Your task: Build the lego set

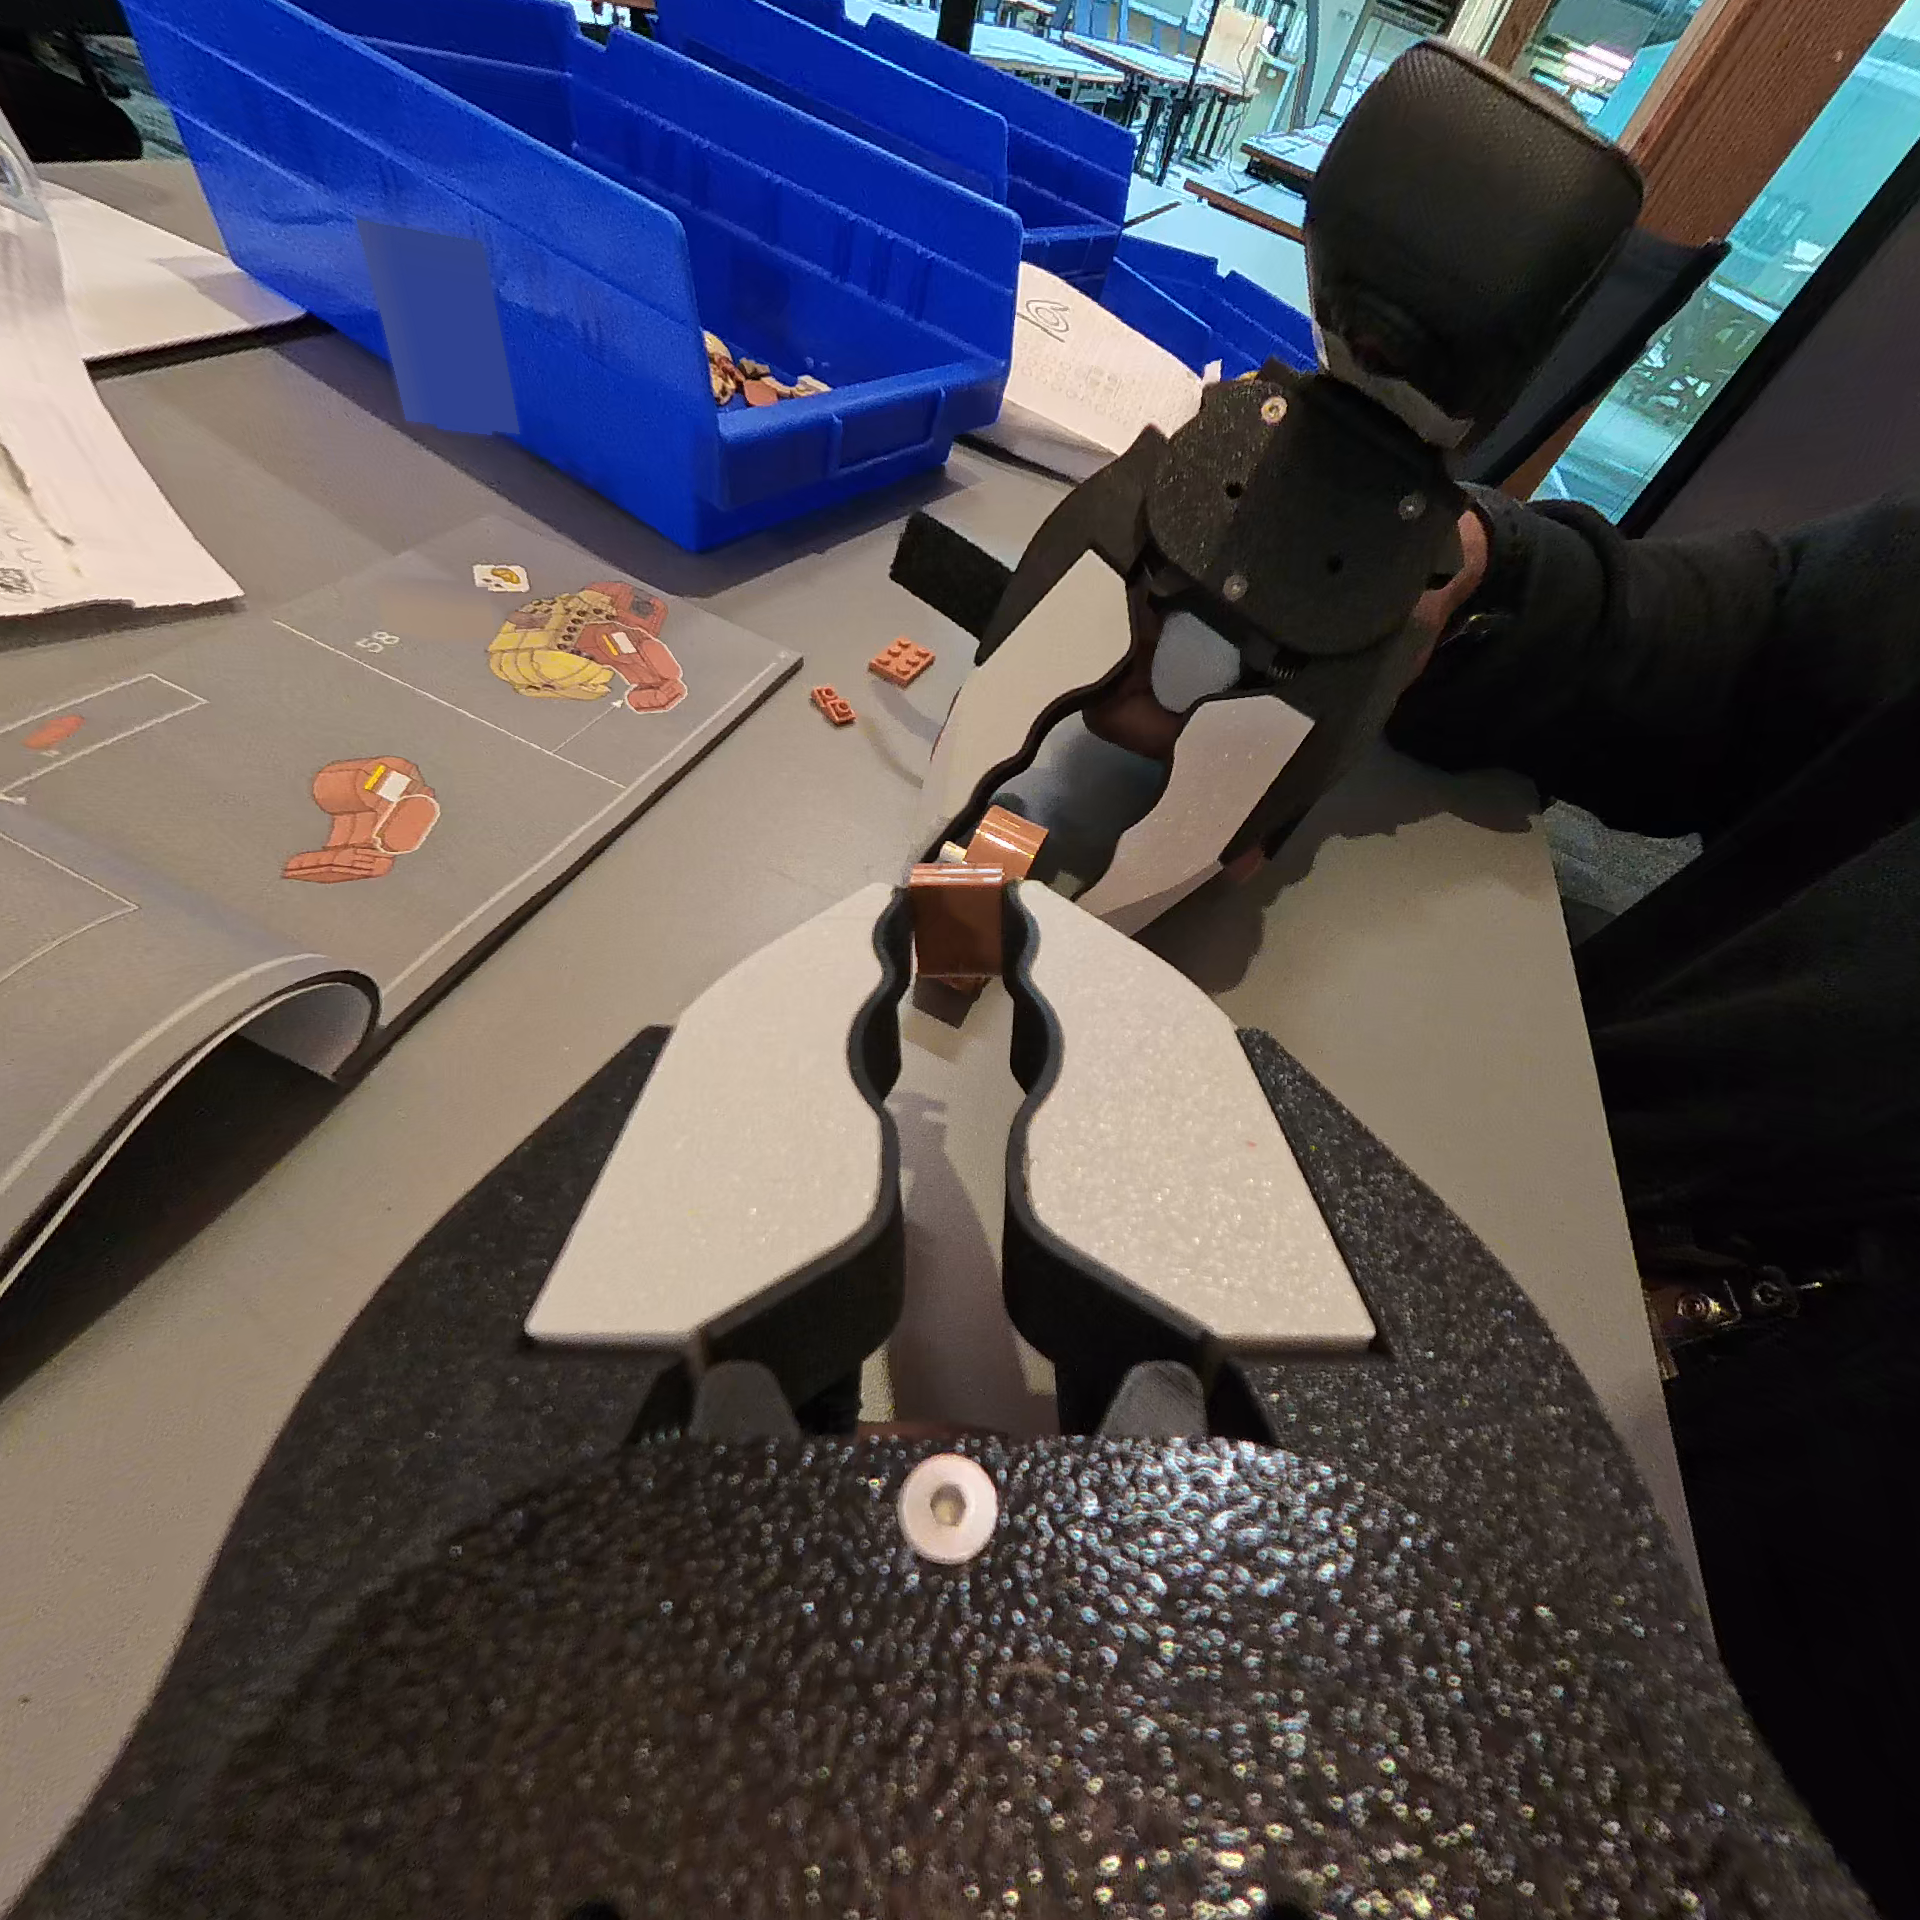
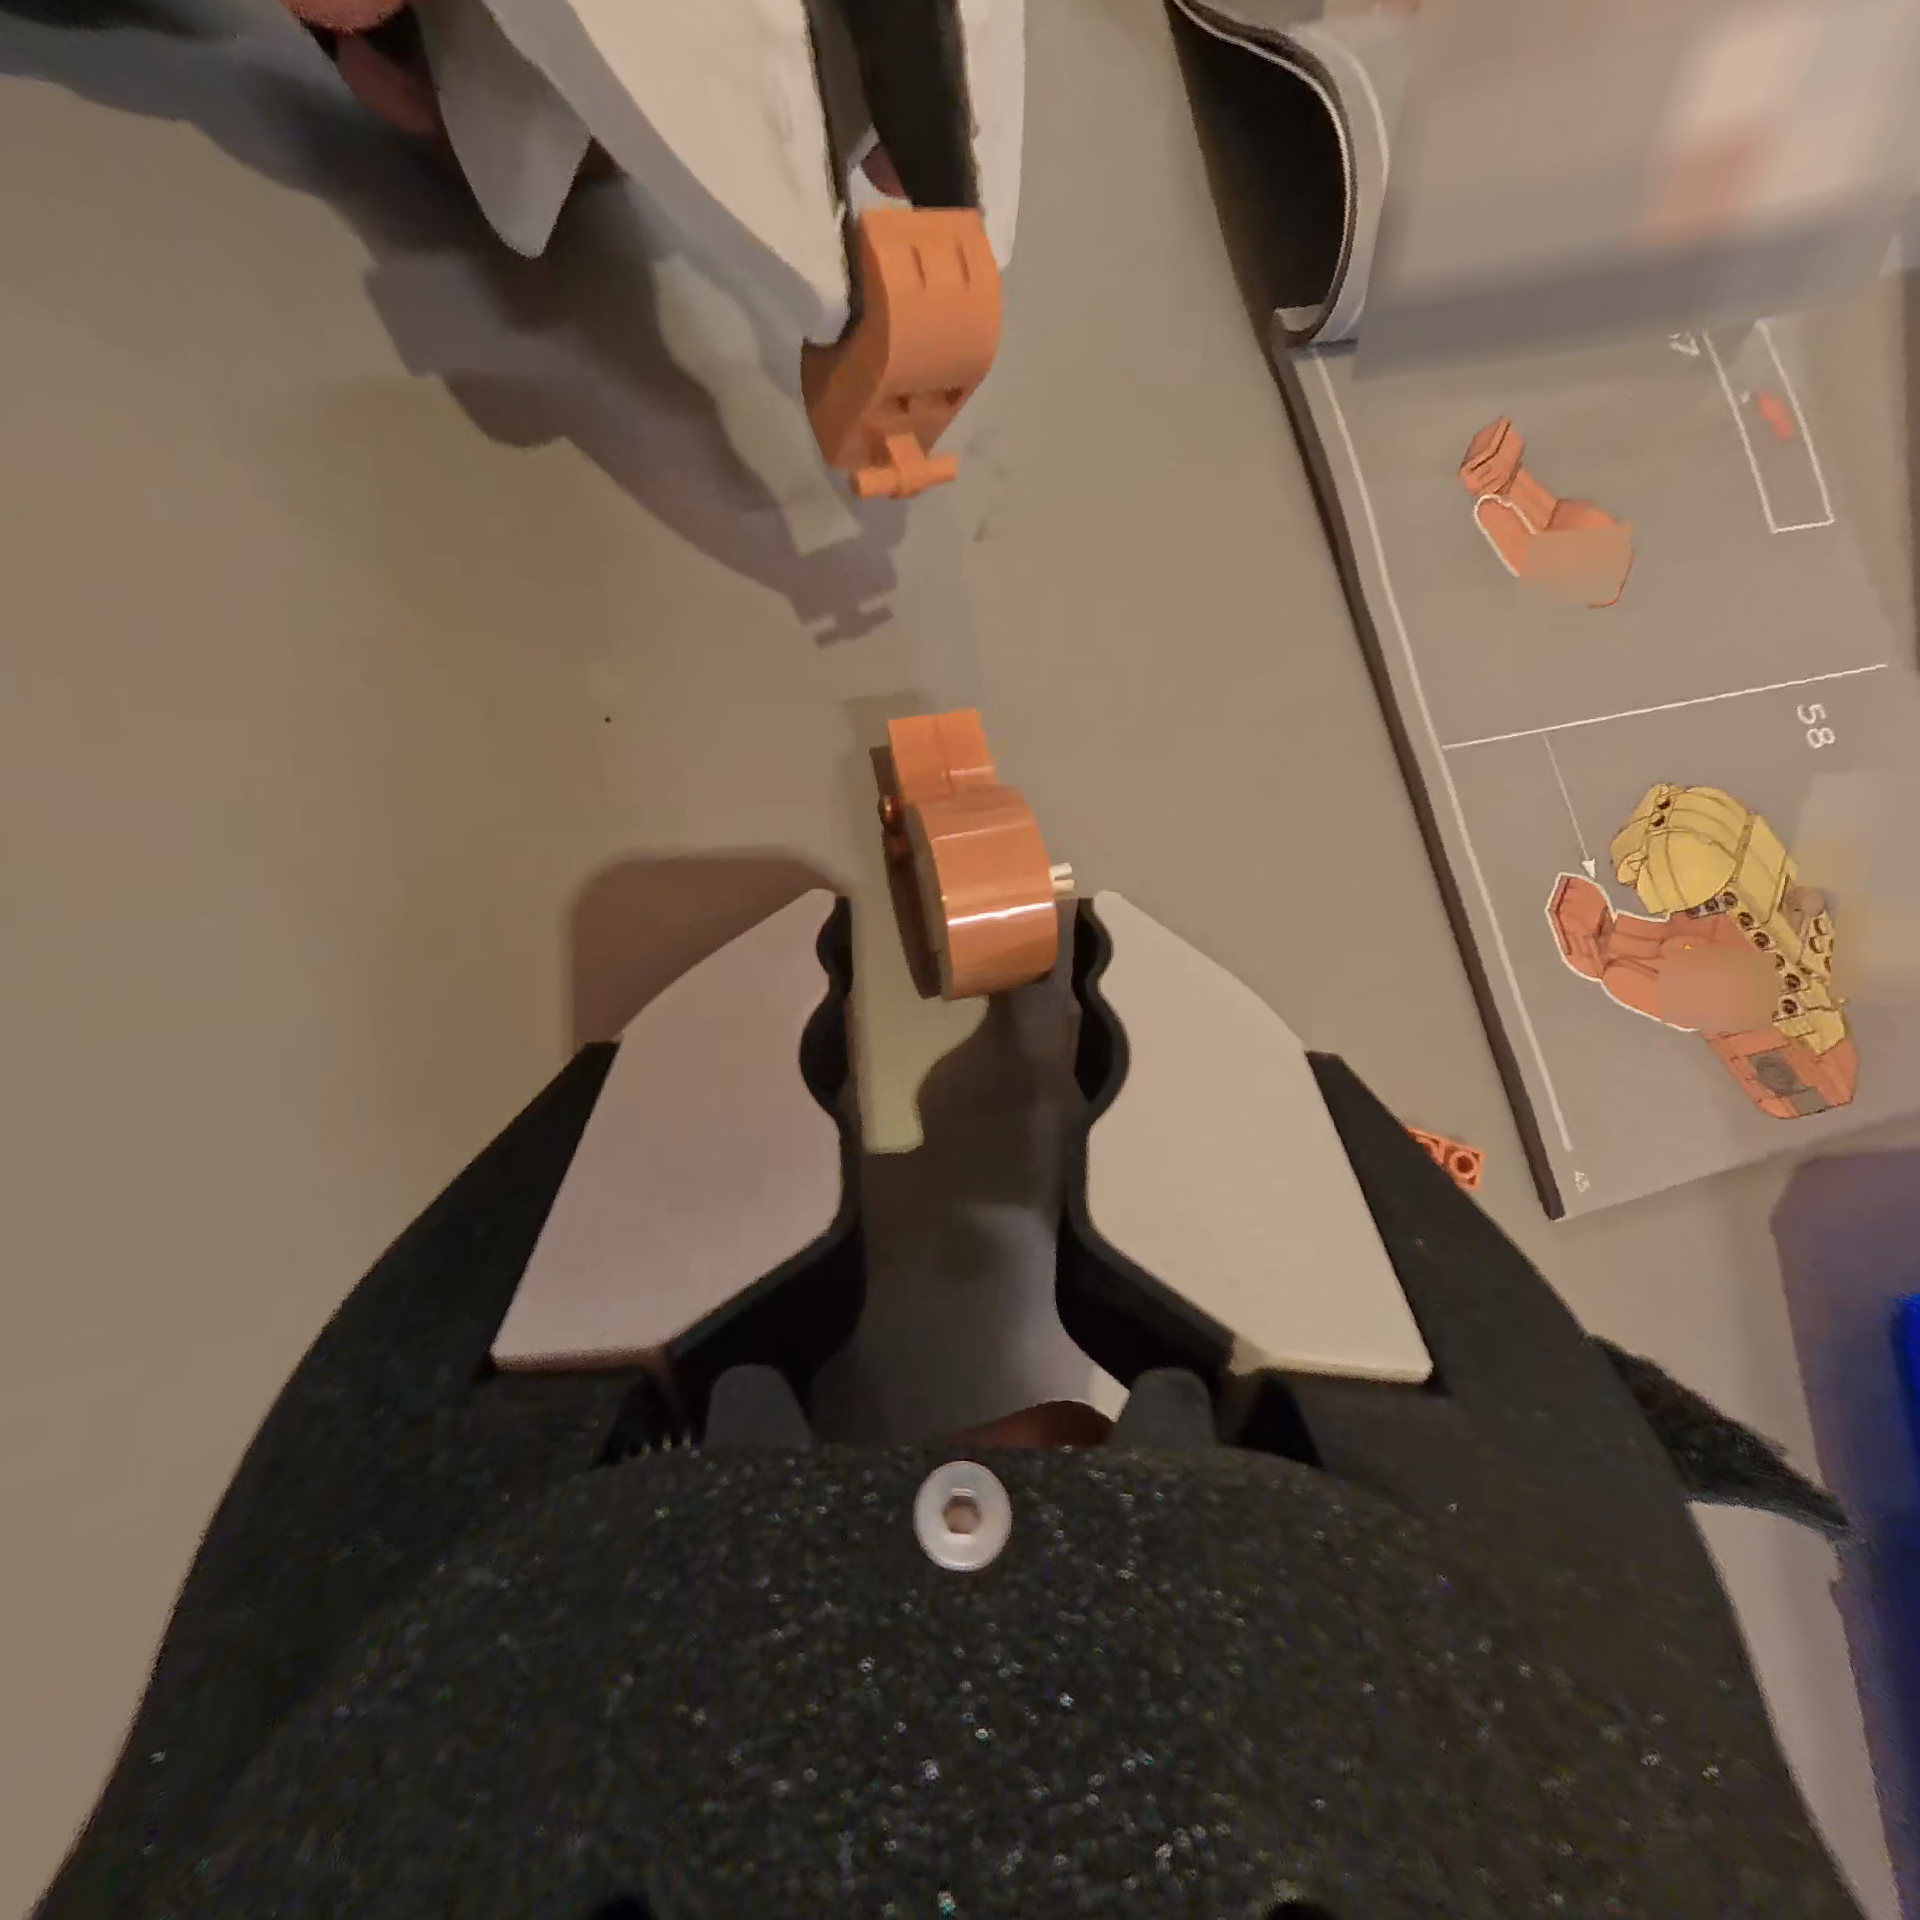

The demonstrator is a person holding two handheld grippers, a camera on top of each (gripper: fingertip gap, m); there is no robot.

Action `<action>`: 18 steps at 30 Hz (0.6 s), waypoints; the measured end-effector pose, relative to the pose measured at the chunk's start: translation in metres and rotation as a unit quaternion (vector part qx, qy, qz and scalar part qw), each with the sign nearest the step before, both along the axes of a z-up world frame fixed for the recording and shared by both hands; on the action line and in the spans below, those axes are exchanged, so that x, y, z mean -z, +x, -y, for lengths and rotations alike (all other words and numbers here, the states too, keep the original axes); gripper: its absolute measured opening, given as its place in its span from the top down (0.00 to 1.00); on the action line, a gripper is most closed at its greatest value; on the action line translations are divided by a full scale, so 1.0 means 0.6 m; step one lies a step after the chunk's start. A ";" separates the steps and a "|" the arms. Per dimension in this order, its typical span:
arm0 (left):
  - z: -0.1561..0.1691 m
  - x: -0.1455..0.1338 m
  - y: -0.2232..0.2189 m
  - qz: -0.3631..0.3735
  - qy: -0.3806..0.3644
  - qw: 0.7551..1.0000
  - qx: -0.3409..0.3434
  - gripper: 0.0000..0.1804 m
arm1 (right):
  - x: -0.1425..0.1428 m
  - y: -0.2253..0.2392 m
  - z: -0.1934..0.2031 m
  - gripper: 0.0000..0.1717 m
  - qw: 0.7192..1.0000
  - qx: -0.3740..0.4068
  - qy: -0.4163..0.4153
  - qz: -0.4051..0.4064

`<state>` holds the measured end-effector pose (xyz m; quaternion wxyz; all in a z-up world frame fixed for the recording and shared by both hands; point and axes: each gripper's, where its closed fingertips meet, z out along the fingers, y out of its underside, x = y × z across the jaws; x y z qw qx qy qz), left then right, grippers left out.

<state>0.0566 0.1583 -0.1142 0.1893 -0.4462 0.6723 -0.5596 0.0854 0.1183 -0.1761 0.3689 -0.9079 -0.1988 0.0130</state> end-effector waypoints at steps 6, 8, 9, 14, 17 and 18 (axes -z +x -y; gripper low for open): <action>0.001 0.000 -0.001 0.002 0.003 1.000 0.001 0.91 | 0.001 -0.003 -0.009 0.80 1.000 0.017 0.008 -0.013; 0.002 0.000 -0.002 0.003 0.004 1.000 0.002 0.91 | 0.000 -0.004 -0.012 0.81 1.000 0.020 0.013 -0.014; 0.002 0.000 -0.002 0.003 0.004 1.000 0.002 0.91 | -0.001 -0.004 -0.013 0.81 1.000 0.019 0.017 -0.012; 0.002 -0.005 -0.003 0.013 -0.001 1.000 0.005 0.92 | -0.028 -0.004 -0.018 0.81 0.996 0.017 0.062 -0.054; 0.005 -0.028 -0.001 0.054 -0.026 0.998 0.019 0.92 | -0.063 -0.004 -0.023 0.81 0.983 0.021 0.104 -0.149; 0.007 -0.041 0.001 0.078 -0.037 0.996 0.026 0.92 | -0.074 -0.007 -0.022 0.81 0.975 0.015 0.115 -0.189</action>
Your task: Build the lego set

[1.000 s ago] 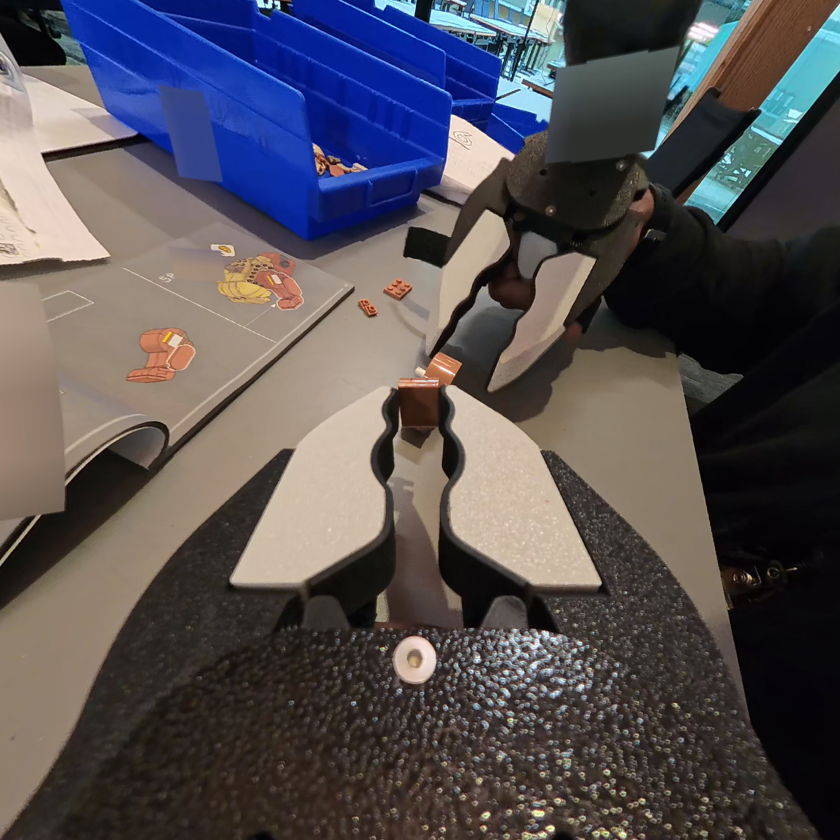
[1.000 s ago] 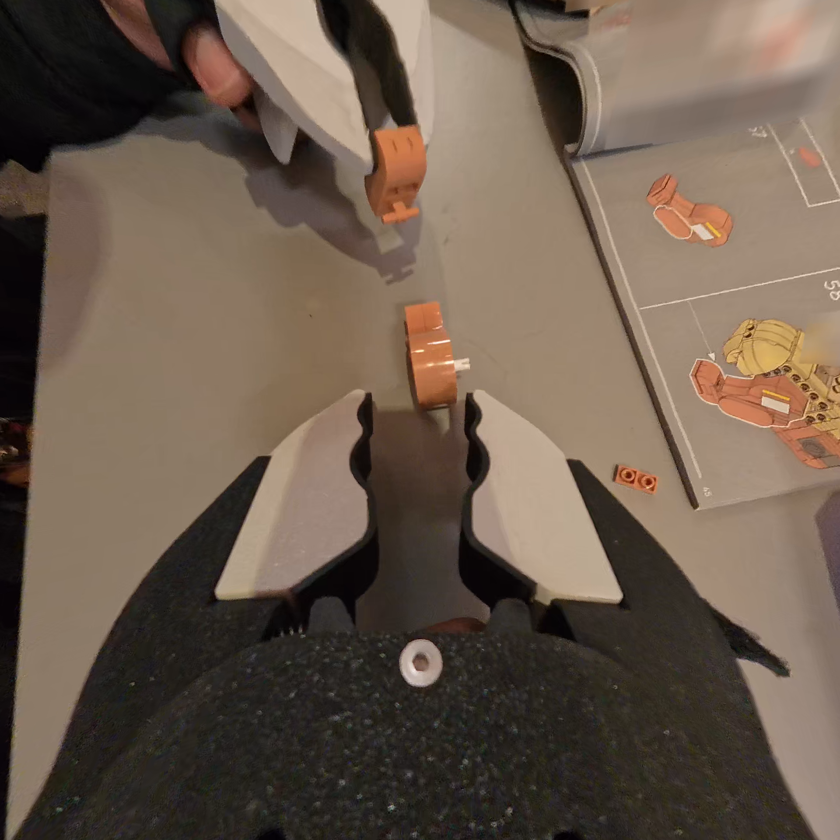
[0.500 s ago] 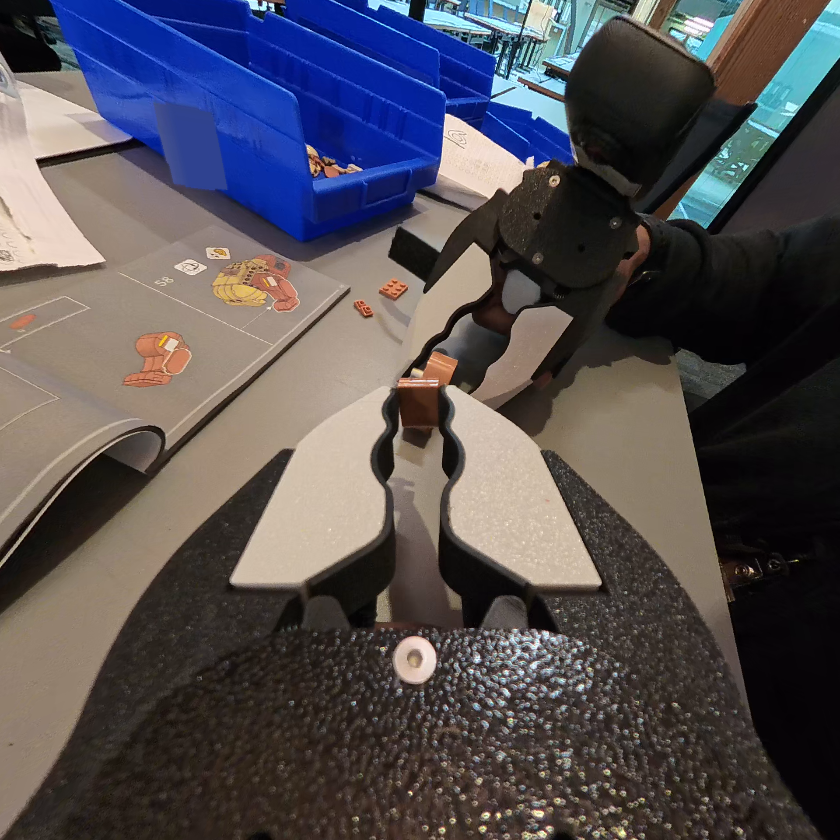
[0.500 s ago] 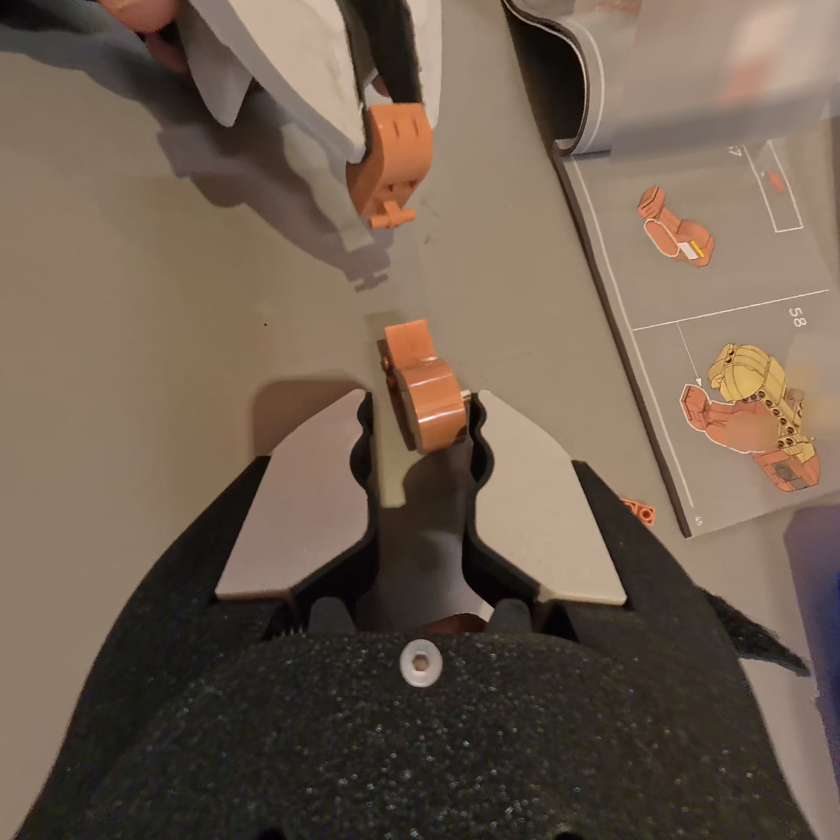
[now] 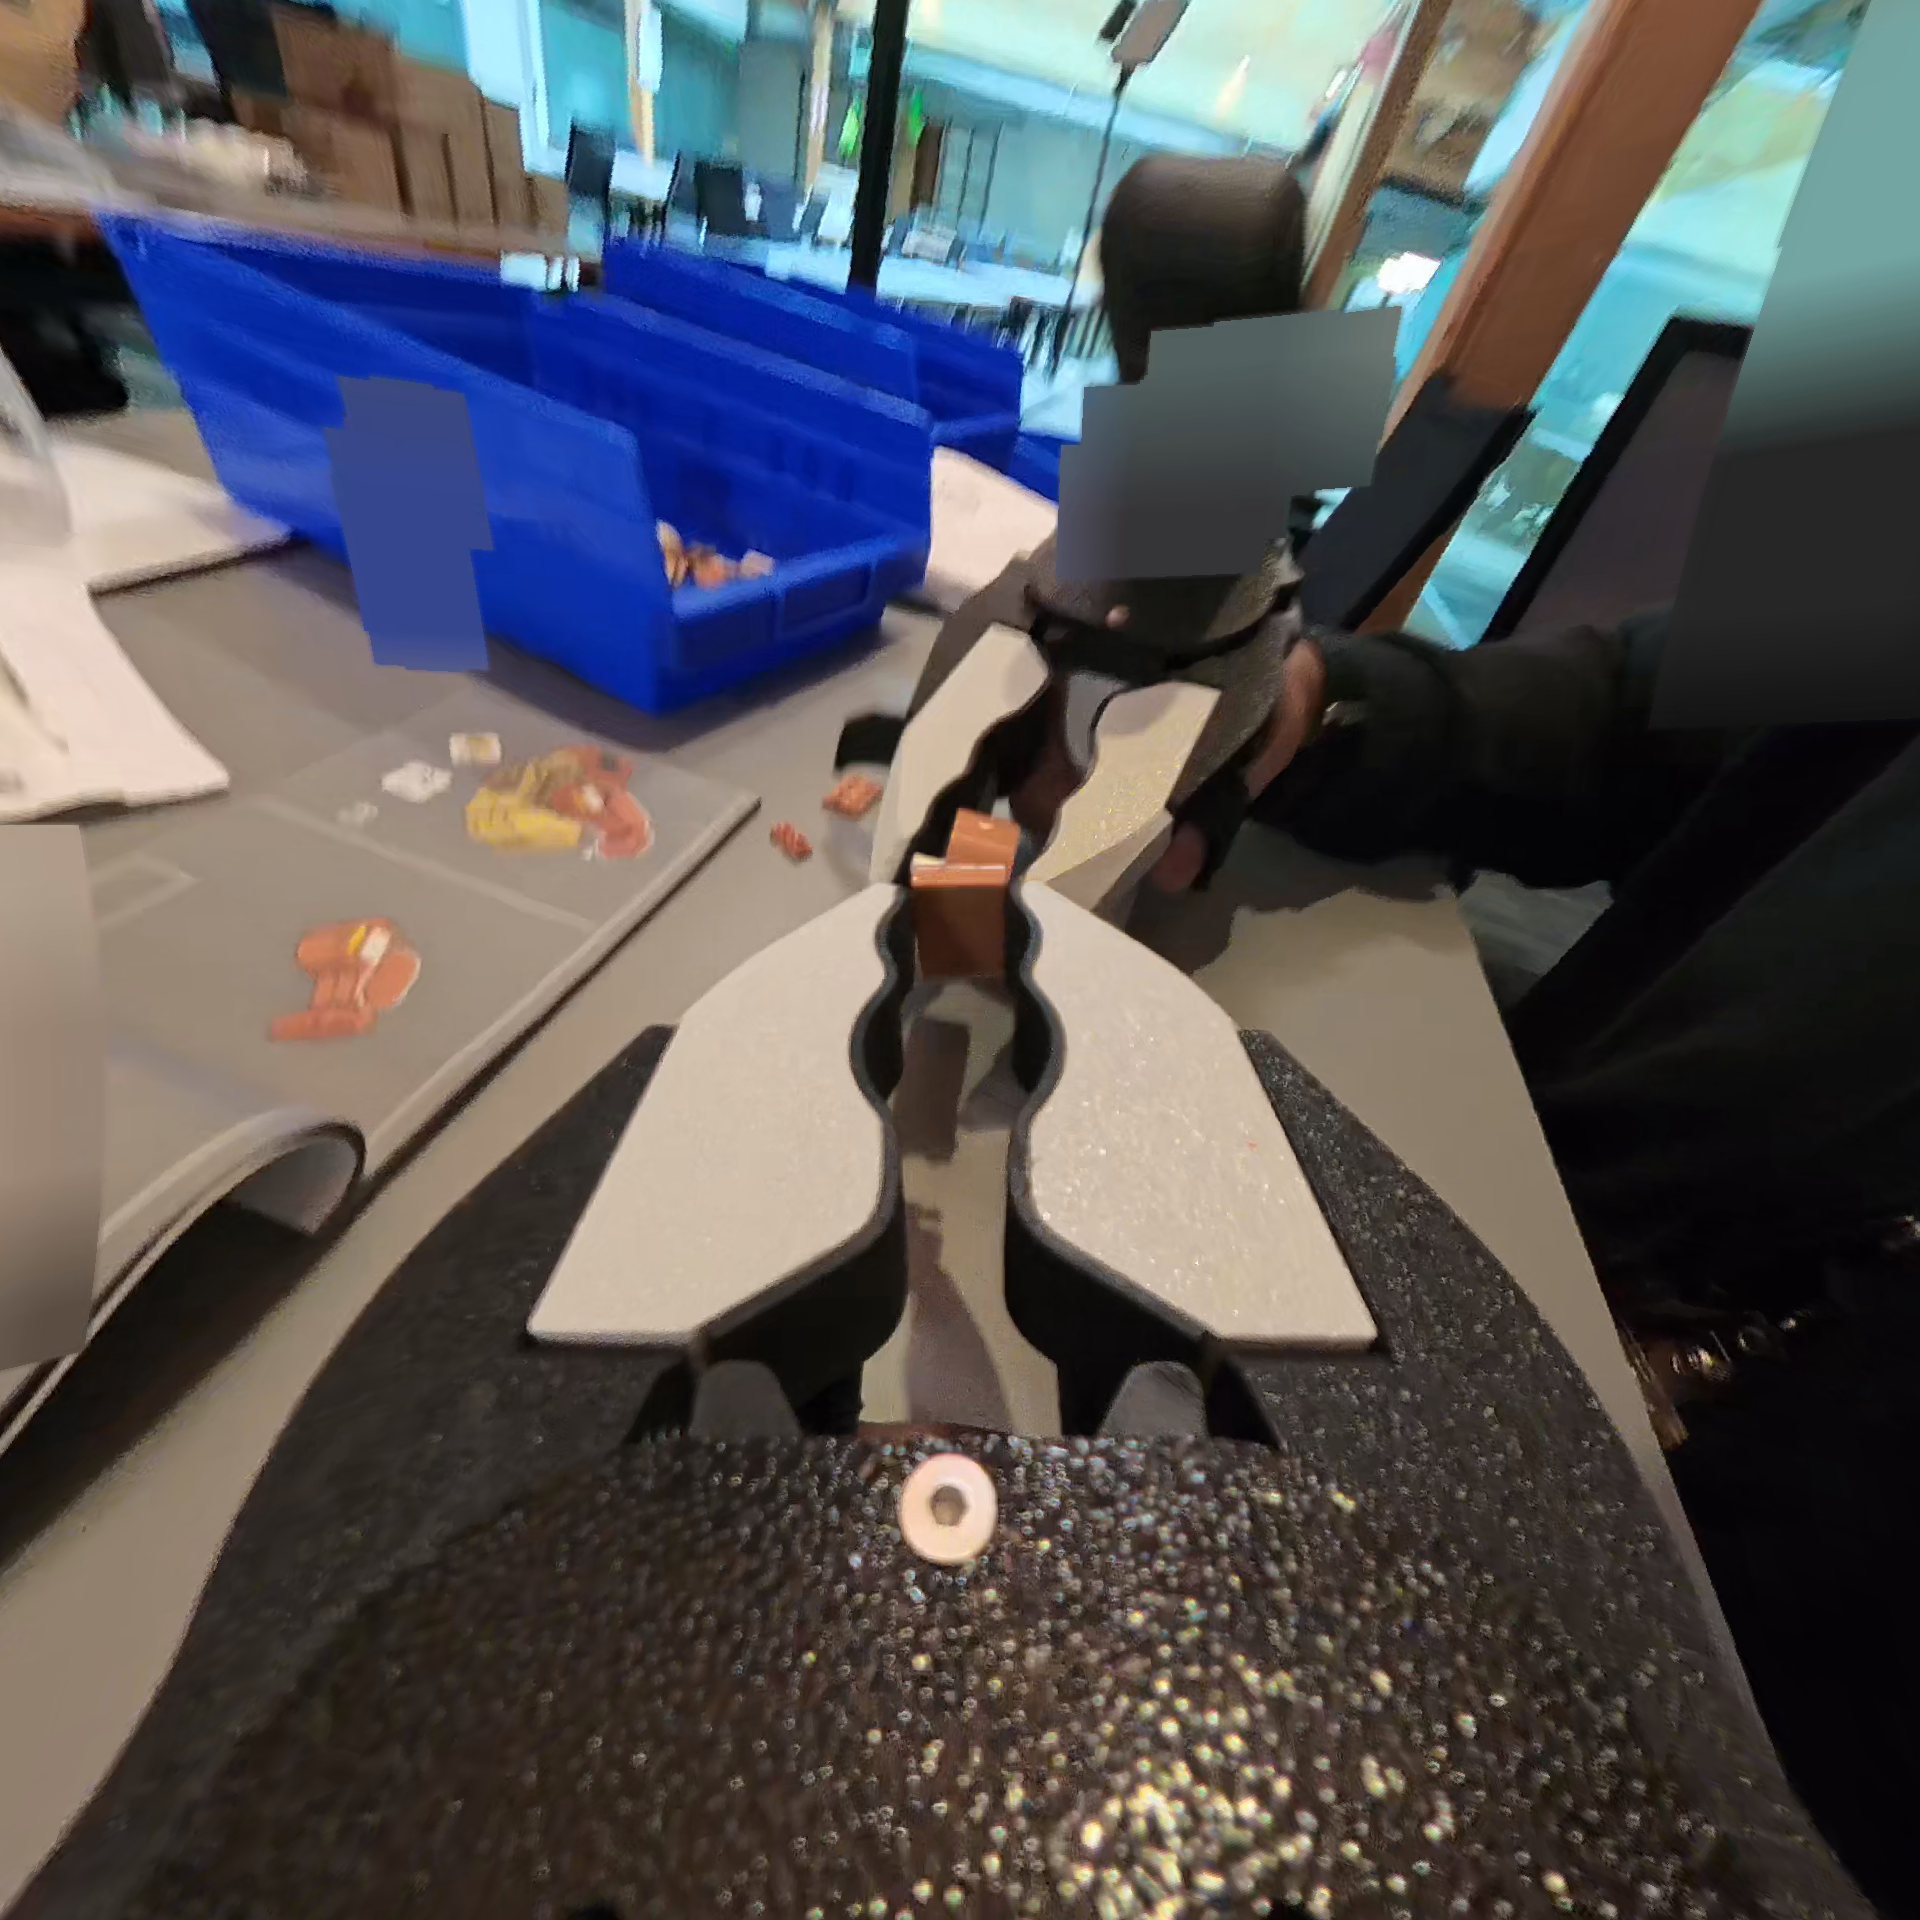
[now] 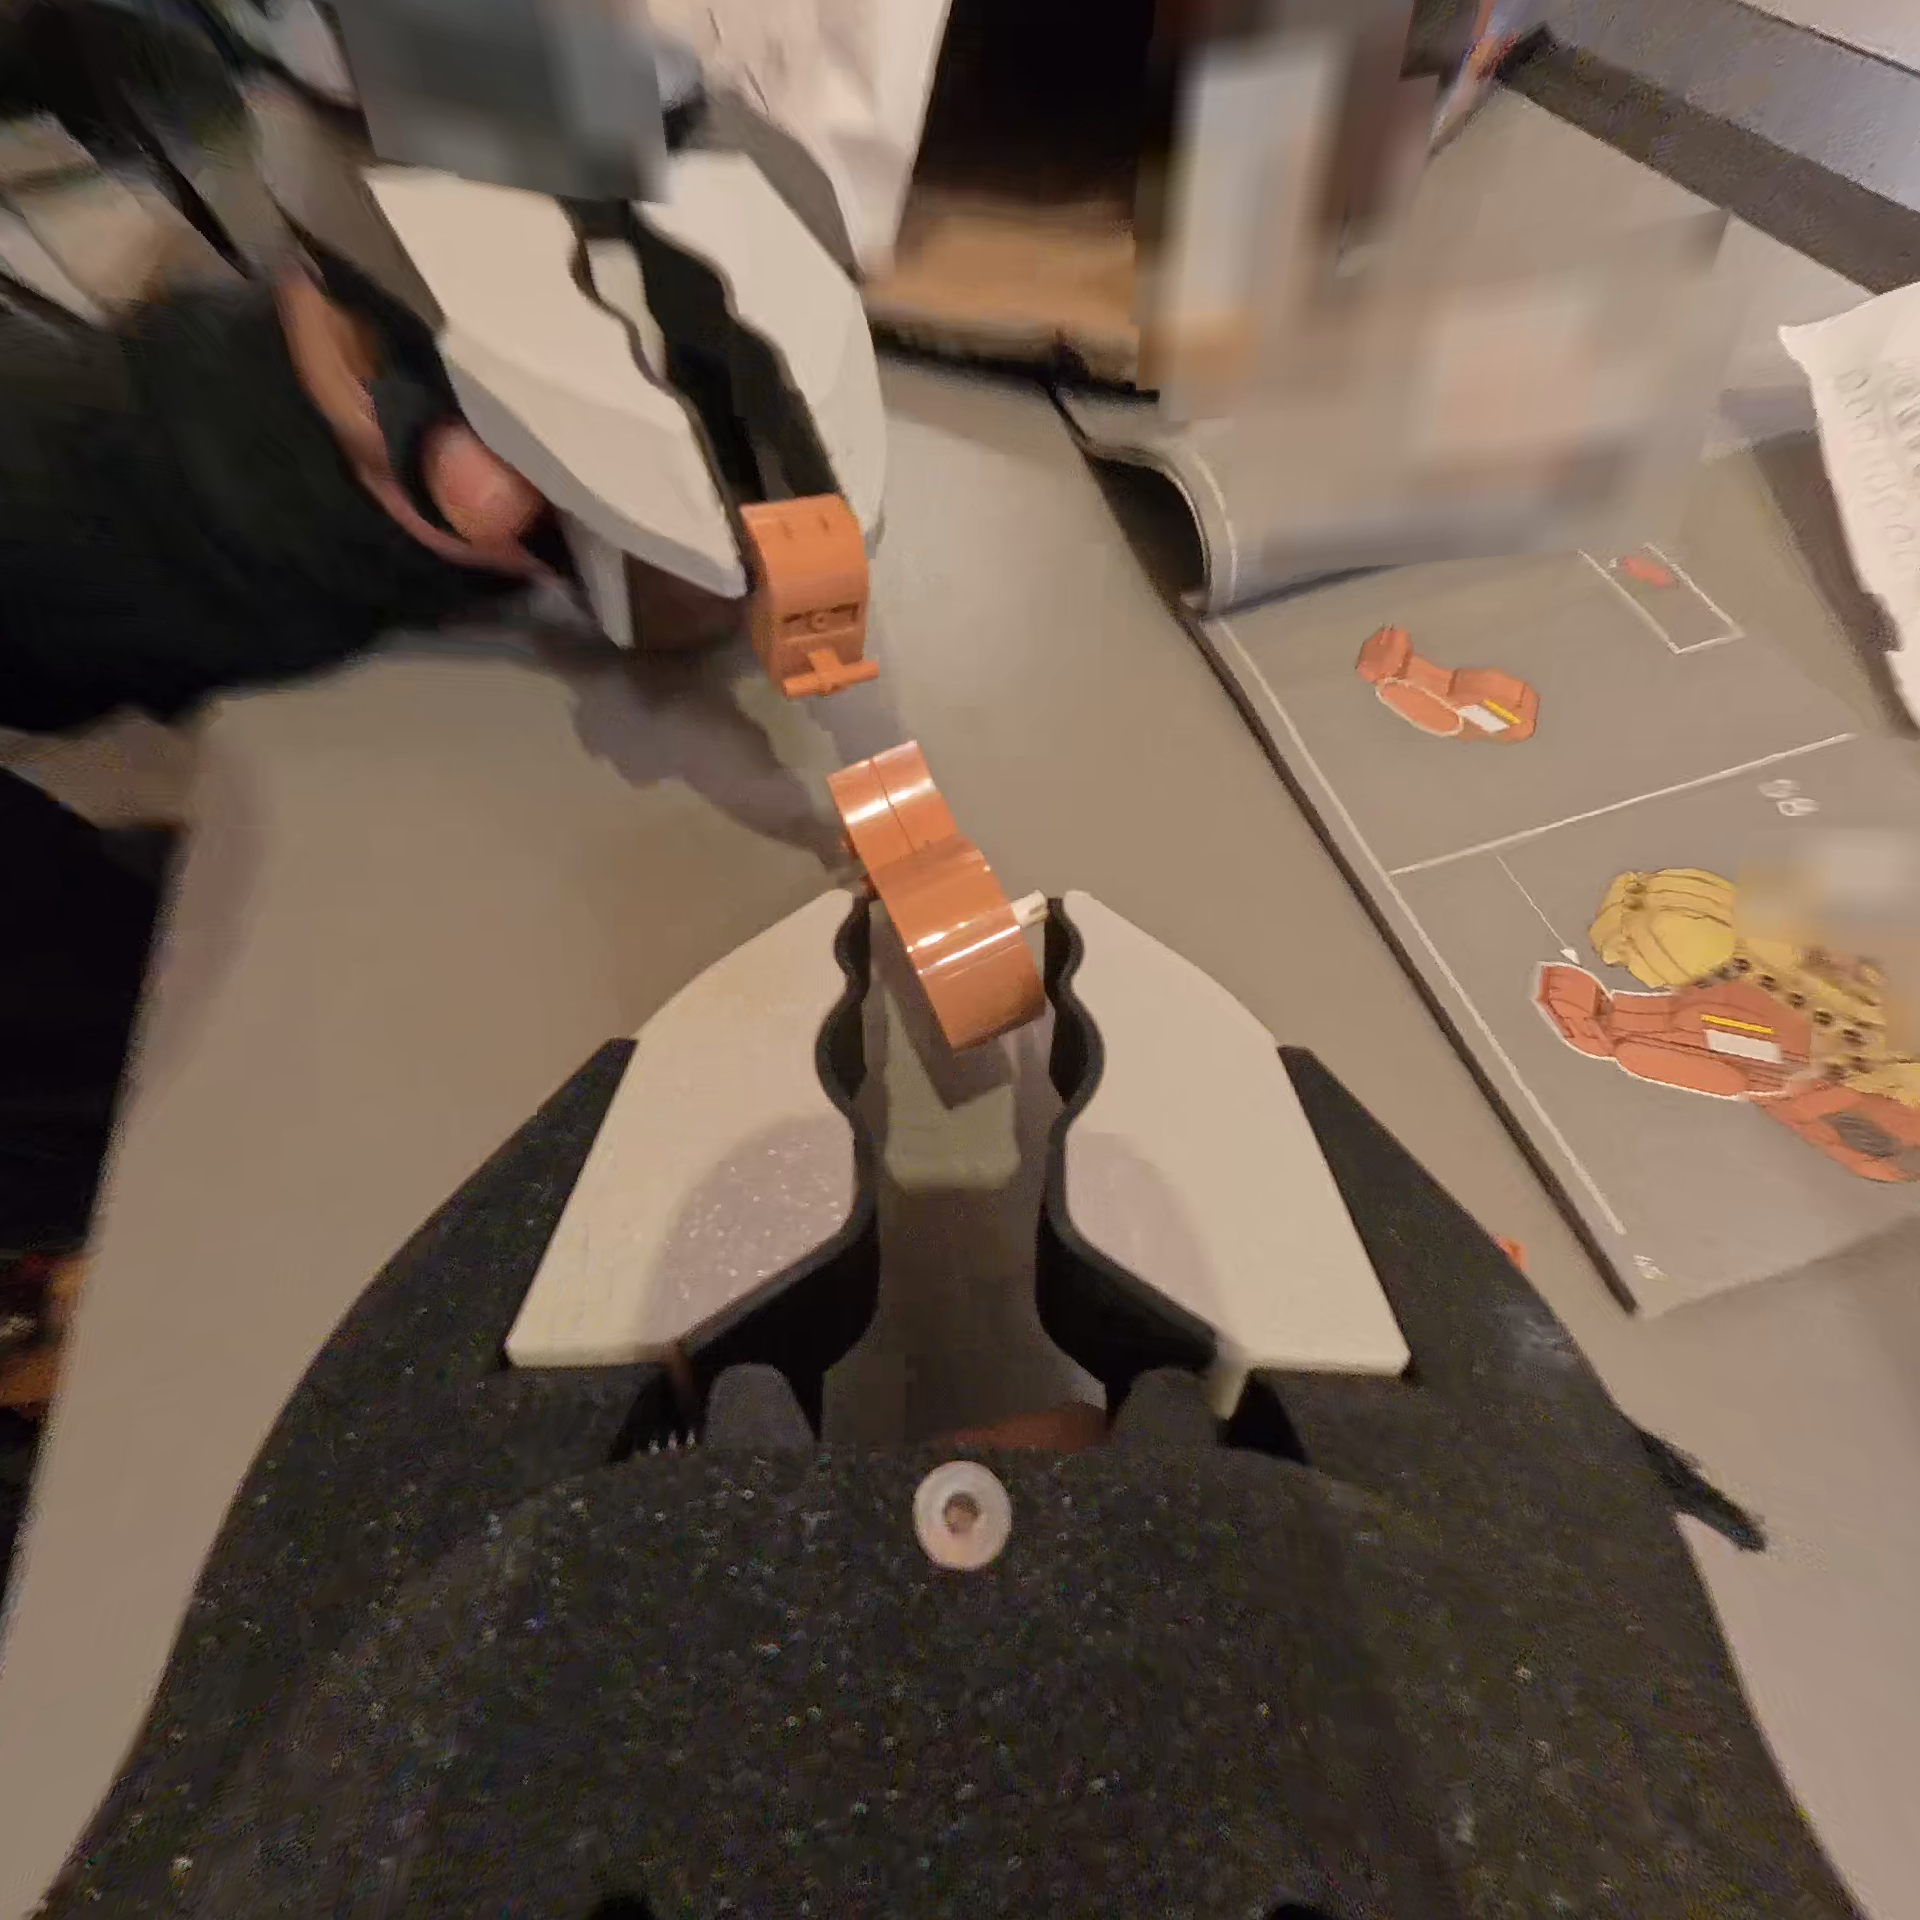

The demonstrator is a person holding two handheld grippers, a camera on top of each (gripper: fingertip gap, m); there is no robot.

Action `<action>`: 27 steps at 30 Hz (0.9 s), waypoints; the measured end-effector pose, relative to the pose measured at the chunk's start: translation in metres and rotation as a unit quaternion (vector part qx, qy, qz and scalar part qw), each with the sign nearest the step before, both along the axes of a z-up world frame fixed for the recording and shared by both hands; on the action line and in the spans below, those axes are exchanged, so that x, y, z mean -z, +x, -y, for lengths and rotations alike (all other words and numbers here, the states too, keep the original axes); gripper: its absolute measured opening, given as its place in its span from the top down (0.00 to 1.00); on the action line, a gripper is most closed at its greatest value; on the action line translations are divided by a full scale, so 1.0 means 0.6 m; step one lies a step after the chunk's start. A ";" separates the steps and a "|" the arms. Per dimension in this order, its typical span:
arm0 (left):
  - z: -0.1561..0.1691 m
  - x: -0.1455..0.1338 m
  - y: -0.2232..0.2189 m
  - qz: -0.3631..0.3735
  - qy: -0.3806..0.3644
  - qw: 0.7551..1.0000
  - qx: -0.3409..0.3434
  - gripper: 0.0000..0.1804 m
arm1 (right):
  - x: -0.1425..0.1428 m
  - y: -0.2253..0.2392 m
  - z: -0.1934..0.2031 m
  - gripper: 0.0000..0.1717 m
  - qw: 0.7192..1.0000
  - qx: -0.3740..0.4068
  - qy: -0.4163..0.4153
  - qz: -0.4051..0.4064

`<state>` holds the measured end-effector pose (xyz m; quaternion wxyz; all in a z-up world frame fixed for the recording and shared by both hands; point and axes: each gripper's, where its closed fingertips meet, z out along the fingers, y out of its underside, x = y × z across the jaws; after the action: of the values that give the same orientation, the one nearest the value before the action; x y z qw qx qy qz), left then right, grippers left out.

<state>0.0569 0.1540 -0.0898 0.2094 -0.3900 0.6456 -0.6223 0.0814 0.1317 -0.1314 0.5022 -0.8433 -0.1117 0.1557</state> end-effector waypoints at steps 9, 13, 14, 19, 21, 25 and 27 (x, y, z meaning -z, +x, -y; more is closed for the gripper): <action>0.013 -0.051 0.033 0.127 -0.035 0.991 0.032 0.92 | -0.024 0.024 0.012 0.82 0.995 0.002 0.024 -0.095; 0.027 -0.044 0.035 0.136 0.003 0.990 0.038 0.92 | -0.031 0.023 0.016 0.82 0.998 -0.007 0.049 -0.050; 0.029 -0.042 0.035 0.141 0.018 0.989 0.038 0.92 | -0.033 0.023 0.017 0.82 0.998 -0.009 0.058 -0.037; 0.031 -0.032 0.030 0.163 0.094 0.982 0.028 0.91 | -0.037 0.030 0.020 0.82 0.991 -0.003 0.095 0.098; 0.031 -0.035 0.026 0.172 0.109 0.979 0.027 0.91 | -0.031 0.032 0.022 0.82 0.978 -0.004 0.098 0.182; 0.038 -0.018 0.024 0.167 0.160 0.972 0.039 0.91 | -0.008 0.030 0.024 0.82 0.940 -0.017 0.081 0.332; 0.046 -0.009 0.022 0.164 0.182 0.968 0.049 0.91 | 0.003 0.025 0.024 0.83 0.931 -0.023 0.070 0.357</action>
<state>0.0703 0.1264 -0.0847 0.3492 -0.2058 0.7232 -0.5592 0.0963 0.1170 -0.1335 0.4828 -0.8033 -0.3136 -0.1528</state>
